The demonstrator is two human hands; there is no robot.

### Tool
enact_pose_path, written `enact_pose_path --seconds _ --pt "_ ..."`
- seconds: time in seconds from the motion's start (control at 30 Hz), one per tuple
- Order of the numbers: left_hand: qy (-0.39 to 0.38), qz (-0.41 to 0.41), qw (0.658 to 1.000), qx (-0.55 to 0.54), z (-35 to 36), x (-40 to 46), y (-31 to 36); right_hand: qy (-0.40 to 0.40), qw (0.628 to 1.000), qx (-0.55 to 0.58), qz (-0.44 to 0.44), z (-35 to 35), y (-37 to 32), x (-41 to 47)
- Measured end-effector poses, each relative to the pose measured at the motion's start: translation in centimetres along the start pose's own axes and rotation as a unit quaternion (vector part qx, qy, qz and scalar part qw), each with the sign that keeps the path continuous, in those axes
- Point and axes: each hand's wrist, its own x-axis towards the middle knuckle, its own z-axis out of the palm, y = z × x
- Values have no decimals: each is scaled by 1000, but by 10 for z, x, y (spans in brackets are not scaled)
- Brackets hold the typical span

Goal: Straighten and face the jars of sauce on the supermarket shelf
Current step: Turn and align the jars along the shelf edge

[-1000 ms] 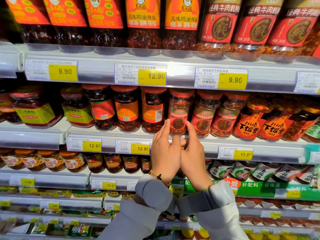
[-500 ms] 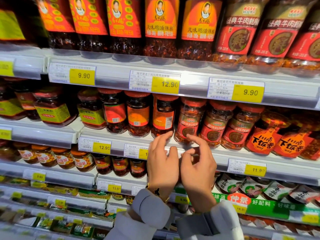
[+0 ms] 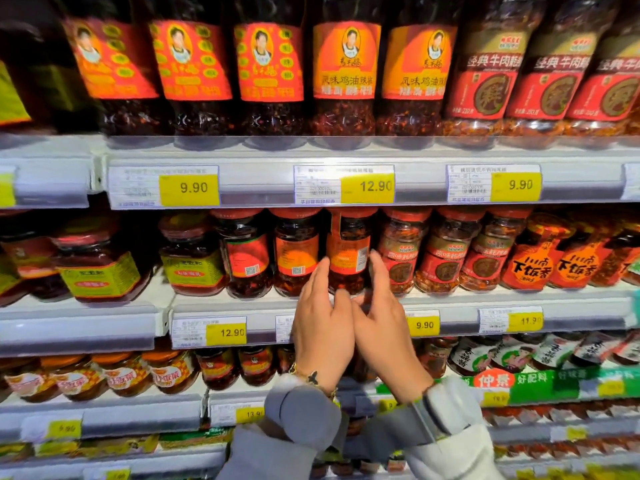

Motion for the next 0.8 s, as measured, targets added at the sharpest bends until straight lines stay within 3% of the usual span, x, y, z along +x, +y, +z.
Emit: enact_pose_path --seconds 0.43,0.8 --pt "-34 16 999 12 -5 4 -2 83 995 47 36 7 2 -5" --pt "-18 37 997 67 -7 1 3 21 998 53 30 5 4 2"
